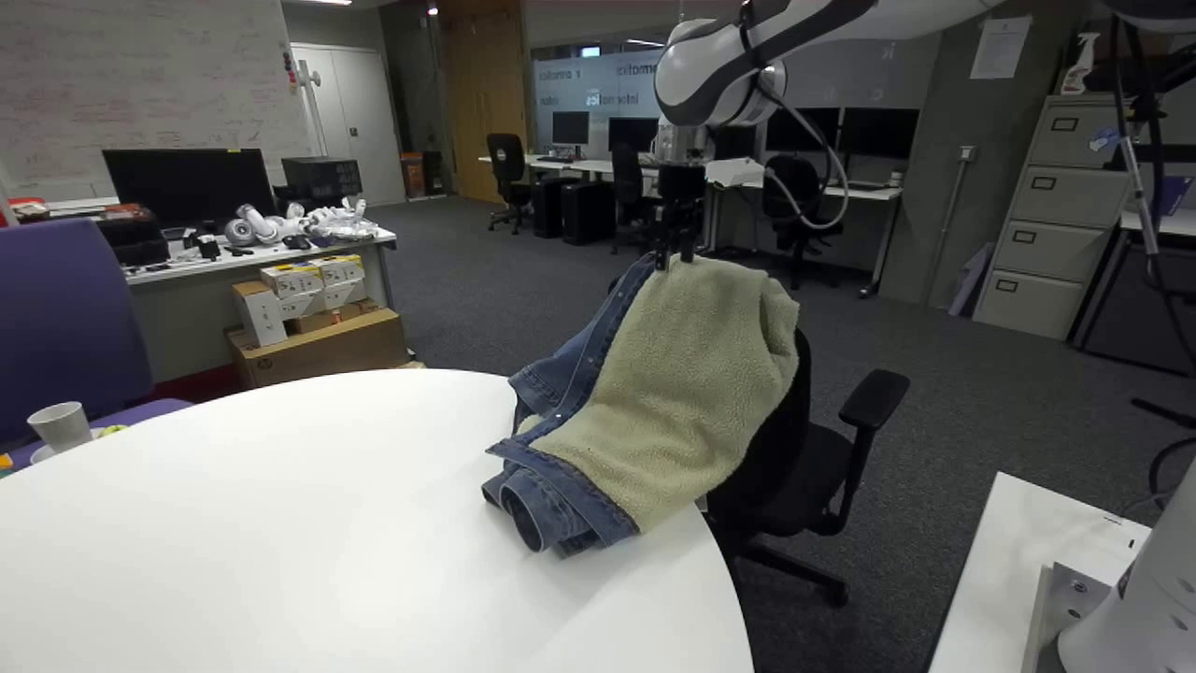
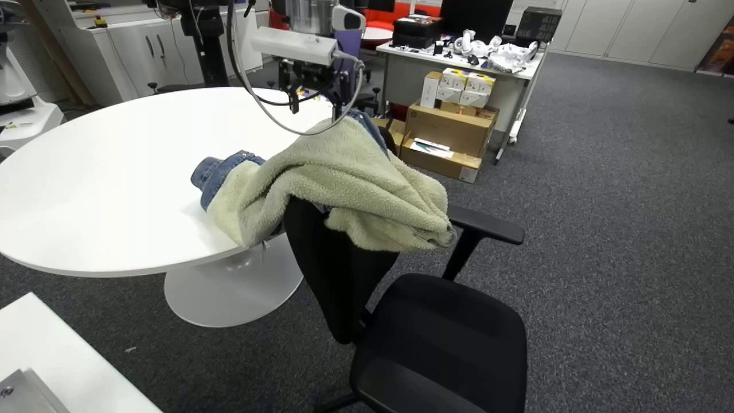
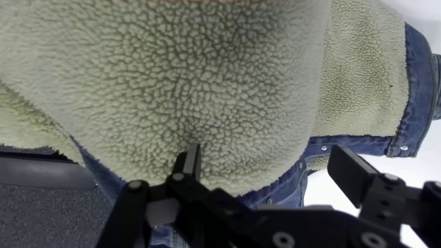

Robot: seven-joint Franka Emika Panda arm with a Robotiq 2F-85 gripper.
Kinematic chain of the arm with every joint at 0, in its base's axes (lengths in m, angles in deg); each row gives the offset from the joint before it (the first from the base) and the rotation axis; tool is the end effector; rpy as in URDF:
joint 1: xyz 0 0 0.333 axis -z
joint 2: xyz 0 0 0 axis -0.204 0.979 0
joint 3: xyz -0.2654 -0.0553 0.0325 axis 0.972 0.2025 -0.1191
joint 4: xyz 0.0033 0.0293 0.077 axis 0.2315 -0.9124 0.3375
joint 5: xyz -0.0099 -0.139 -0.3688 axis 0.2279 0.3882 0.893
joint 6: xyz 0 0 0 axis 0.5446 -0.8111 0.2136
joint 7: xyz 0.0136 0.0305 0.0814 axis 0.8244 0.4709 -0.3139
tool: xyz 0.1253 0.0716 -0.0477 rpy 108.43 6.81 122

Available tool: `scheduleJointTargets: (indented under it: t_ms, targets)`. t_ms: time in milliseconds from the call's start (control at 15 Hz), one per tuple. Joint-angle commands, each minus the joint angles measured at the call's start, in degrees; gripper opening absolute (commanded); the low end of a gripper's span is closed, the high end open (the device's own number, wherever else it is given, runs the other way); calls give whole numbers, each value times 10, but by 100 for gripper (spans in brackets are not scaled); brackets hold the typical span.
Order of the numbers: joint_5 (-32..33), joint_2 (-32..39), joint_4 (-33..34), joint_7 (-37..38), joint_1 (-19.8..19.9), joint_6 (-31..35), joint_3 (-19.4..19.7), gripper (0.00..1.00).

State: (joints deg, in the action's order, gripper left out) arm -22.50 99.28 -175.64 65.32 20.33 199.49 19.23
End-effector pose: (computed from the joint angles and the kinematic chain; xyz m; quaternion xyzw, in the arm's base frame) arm 0.6292 -0.0840 0.3489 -0.9959 -0.0871 -0.0193 0.0155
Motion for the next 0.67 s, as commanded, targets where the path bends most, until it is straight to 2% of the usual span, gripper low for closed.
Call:
scheduleJointTargets:
  t_ms: [0, 600]
  targets:
    - [45, -45, -34, 0, -14, 12, 18, 100]
    - [107, -46, -59, 8, -14, 26, 31, 100]
